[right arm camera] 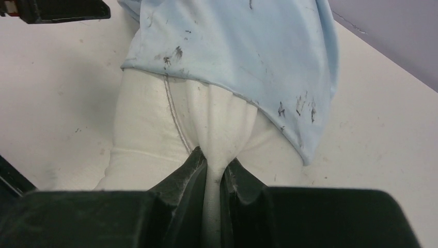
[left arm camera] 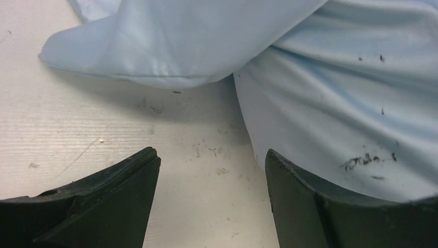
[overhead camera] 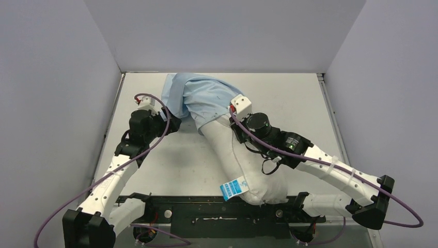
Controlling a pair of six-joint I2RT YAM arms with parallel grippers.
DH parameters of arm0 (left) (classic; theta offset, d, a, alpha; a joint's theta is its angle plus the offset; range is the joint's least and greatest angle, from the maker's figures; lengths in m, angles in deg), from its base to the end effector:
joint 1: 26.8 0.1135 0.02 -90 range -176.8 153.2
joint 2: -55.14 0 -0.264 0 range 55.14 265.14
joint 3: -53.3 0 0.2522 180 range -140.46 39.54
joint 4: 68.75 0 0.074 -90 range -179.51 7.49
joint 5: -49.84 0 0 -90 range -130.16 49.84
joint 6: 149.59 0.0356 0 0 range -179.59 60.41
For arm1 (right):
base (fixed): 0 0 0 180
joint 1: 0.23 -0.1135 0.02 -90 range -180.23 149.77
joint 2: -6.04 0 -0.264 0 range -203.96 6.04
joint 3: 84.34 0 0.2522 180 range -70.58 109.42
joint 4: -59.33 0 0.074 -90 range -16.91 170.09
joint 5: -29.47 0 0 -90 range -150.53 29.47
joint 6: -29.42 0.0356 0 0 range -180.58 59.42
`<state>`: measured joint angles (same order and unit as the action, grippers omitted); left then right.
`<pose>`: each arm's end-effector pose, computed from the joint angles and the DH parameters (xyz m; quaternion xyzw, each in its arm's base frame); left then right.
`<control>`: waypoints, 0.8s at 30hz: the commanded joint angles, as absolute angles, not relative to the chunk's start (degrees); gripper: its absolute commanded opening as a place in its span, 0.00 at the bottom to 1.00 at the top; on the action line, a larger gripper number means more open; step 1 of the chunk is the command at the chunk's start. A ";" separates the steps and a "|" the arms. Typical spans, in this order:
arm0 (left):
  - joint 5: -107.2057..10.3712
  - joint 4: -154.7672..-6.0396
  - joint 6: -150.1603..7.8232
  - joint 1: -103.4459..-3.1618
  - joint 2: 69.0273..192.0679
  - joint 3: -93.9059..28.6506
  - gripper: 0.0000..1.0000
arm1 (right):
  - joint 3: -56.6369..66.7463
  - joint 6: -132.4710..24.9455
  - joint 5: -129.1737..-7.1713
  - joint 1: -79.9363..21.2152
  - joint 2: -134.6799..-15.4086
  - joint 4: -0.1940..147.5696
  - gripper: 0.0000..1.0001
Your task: Put the pillow into the pillowcase
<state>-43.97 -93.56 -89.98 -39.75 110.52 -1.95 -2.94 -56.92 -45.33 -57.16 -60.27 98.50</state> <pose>0.2154 -0.0519 0.2840 -0.1101 0.8356 -0.2245 0.4891 0.1477 0.2097 0.3767 -0.3085 0.7757 0.1762 0.5216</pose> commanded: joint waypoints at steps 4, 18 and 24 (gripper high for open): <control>-45.17 -83.46 -93.70 -39.32 118.24 -2.61 0.74 | -2.10 -54.89 -48.79 -57.02 -54.54 92.55 0.00; -39.36 -75.61 -92.60 -38.62 134.61 -9.97 0.05 | -6.04 -54.91 -49.74 -56.60 -48.99 90.31 0.00; -23.60 -78.08 -81.93 -38.21 127.27 -17.05 0.00 | -7.90 -55.92 -48.53 -55.75 -48.46 93.56 0.00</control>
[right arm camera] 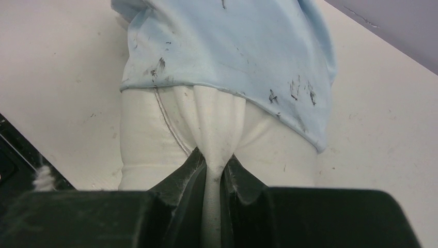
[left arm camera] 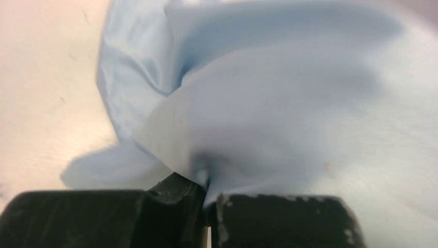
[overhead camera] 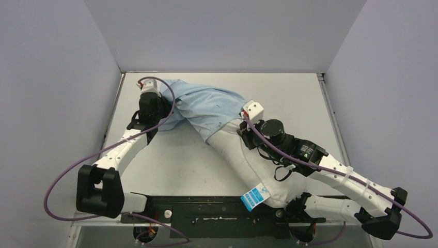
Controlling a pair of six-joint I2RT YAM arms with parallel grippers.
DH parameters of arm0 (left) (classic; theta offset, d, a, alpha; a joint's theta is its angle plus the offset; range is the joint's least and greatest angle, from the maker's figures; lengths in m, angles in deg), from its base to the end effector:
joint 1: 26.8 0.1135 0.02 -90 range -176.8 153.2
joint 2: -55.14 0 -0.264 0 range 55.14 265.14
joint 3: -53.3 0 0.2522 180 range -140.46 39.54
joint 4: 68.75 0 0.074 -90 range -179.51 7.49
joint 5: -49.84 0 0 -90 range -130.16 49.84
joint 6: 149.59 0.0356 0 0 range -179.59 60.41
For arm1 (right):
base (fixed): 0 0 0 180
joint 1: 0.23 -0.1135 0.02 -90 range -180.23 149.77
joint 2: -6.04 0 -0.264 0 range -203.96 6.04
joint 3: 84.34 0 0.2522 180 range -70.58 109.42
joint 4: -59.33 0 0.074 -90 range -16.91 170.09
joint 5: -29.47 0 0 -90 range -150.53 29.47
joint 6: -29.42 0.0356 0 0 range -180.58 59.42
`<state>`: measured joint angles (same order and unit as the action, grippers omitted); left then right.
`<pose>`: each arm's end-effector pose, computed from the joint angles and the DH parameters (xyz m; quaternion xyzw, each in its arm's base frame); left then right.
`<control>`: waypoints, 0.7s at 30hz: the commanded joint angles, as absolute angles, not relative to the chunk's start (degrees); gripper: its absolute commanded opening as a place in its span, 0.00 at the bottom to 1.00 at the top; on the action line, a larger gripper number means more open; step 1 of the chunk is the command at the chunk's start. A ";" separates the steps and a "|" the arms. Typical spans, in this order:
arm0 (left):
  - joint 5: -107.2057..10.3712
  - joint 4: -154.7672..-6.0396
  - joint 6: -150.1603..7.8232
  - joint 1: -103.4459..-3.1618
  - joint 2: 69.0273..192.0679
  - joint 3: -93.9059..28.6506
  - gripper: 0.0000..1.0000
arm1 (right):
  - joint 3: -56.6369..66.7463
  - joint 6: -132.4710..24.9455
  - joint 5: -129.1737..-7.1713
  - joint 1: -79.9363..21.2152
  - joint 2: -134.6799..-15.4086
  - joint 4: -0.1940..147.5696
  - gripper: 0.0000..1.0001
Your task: Put the pillow into the pillowcase
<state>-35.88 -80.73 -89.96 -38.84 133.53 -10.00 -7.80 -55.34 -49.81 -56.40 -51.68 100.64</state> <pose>0.3017 -0.0616 0.2566 -0.1550 0.8384 -0.1590 0.4978 0.1271 0.1777 0.3764 -0.3091 0.7697 0.2157 0.5153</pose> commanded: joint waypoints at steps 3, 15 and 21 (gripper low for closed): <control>-19.13 -75.67 -77.20 -37.93 128.24 -22.52 0.00 | -9.52 -56.40 -53.25 -55.70 -48.24 93.75 0.00; -23.40 -91.72 -73.06 -34.11 153.22 -50.71 0.54 | -10.22 -50.65 -58.43 -54.91 -49.59 88.23 0.00; -33.19 -99.89 -76.59 -32.78 149.31 -51.05 0.77 | -9.02 -45.42 -57.38 -53.97 -53.32 81.56 0.00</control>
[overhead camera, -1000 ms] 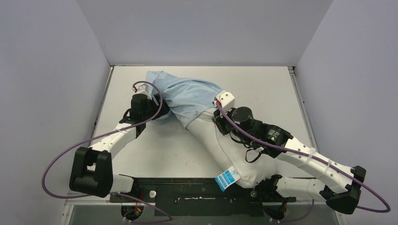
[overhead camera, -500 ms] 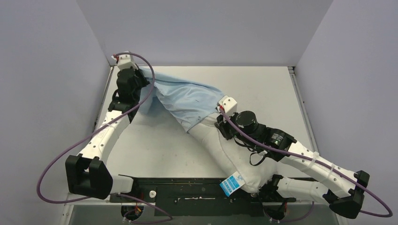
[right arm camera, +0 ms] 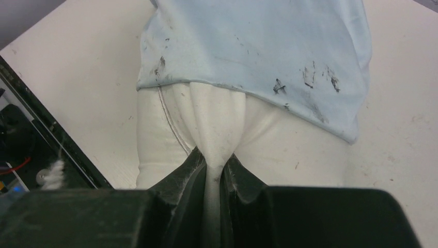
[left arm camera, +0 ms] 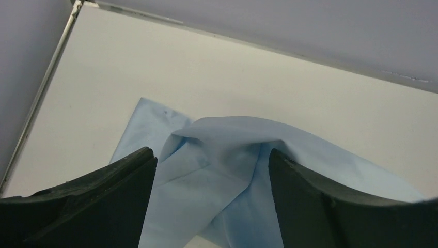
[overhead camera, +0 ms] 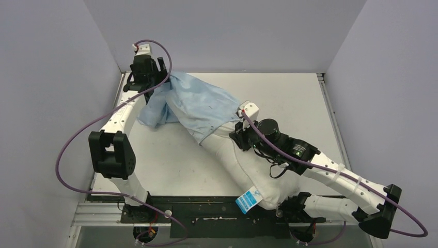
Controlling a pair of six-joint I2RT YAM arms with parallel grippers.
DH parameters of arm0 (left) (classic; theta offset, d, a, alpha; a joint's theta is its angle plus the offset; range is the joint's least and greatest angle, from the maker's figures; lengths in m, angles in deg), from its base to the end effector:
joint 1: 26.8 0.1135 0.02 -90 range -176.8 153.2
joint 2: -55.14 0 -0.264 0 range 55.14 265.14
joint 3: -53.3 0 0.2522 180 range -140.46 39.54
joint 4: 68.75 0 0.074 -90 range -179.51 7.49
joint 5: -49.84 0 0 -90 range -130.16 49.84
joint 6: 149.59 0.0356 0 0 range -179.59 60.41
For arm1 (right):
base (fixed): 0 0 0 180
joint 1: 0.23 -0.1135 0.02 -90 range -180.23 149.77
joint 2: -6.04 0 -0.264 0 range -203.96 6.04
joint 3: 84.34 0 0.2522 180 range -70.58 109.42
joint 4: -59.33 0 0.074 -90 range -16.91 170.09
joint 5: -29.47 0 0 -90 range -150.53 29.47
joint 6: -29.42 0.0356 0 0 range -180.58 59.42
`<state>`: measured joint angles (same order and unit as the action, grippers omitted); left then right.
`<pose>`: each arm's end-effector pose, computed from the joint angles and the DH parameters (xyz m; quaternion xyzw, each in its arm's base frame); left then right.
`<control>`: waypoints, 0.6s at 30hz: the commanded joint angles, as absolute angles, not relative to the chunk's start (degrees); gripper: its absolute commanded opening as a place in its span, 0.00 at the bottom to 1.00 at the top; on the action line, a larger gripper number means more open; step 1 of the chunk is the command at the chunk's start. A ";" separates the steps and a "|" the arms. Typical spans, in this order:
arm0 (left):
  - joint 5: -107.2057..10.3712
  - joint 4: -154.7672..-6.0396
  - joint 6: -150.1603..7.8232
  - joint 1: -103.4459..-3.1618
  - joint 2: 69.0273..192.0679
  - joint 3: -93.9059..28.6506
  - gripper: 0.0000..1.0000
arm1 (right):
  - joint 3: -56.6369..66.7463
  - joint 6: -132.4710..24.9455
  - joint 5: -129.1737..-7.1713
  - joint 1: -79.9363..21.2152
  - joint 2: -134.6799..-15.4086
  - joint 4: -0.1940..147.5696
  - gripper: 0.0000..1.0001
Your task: Put the pillow into the pillowcase
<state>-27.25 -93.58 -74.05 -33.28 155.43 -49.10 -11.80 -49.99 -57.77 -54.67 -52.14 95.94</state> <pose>0.4177 -0.0394 0.3406 -0.1197 0.8209 -0.0080 0.5583 0.1331 0.1833 0.3589 -0.2975 0.7750 0.2827 0.4806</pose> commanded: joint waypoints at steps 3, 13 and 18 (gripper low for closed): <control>-36.29 -100.17 -76.82 -33.01 143.55 -47.26 0.86 | -7.38 -44.28 -56.11 -53.41 -55.26 80.05 0.00; -46.83 -99.01 -73.16 -42.38 124.12 -29.20 0.76 | -6.31 -38.86 -56.24 -48.80 -57.57 74.15 0.00; -49.26 -92.82 -72.75 -49.94 116.49 -17.70 0.71 | -6.42 -36.96 -58.01 -46.65 -58.24 71.91 0.00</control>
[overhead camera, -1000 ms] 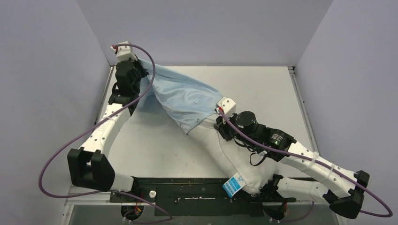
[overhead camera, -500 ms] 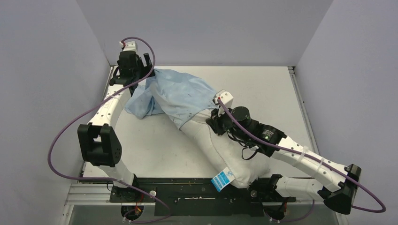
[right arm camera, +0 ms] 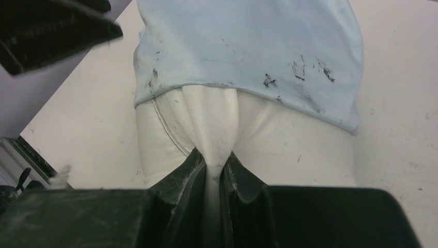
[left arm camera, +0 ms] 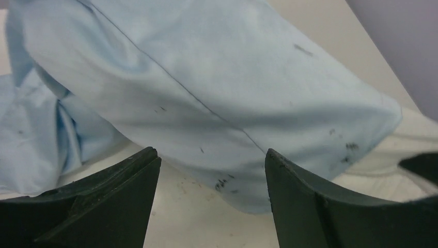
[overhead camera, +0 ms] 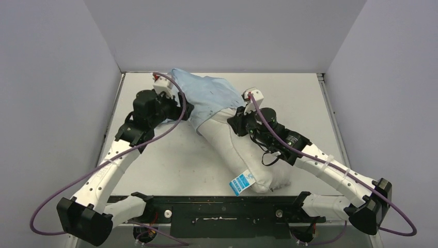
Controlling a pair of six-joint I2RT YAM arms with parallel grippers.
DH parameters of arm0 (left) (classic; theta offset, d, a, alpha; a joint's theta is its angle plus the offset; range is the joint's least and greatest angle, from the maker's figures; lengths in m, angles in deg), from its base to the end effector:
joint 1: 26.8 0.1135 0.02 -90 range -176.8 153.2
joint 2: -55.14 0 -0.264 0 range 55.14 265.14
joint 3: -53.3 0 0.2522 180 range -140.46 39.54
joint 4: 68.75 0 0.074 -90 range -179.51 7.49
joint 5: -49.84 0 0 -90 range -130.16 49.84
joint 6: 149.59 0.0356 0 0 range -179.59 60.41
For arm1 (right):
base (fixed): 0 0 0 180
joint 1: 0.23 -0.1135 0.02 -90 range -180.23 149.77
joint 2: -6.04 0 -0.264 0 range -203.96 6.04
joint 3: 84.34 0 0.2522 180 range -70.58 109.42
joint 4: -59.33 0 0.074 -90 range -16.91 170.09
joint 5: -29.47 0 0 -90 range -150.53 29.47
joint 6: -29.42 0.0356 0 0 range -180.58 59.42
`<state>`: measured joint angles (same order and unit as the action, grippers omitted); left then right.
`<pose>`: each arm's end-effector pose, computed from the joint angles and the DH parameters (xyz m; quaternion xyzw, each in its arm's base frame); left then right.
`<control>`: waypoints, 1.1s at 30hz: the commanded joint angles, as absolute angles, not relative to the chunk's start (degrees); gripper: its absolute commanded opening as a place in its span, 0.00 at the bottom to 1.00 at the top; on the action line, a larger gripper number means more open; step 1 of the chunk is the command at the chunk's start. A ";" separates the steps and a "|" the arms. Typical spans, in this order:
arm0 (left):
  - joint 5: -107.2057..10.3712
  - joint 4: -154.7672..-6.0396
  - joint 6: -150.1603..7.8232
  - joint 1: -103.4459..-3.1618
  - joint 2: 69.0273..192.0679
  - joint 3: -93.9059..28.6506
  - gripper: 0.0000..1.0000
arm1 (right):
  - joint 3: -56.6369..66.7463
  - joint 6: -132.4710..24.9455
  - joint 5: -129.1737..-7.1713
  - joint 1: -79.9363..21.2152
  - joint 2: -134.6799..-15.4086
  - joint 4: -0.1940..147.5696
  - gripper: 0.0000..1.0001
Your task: Put the pillow into the pillowcase
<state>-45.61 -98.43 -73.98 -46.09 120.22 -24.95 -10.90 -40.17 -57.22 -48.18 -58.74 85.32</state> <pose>0.2436 -0.0888 0.3793 0.0626 0.7985 -0.2096 0.5609 0.1766 0.1927 0.3577 -0.1750 0.7862 0.3135 0.5030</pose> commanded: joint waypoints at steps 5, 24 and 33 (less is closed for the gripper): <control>-48.21 -87.17 -73.29 -52.82 113.83 -10.78 0.69 | -6.52 -35.32 -59.91 -44.80 -58.93 70.66 0.00; -54.61 -74.33 -73.28 -54.95 121.33 -9.85 0.32 | -8.81 -32.09 -62.46 -41.99 -58.93 66.76 0.00; -56.67 -75.33 -74.55 -64.92 119.15 -18.30 0.00 | -10.87 -29.27 -57.97 -39.17 -62.55 59.29 0.00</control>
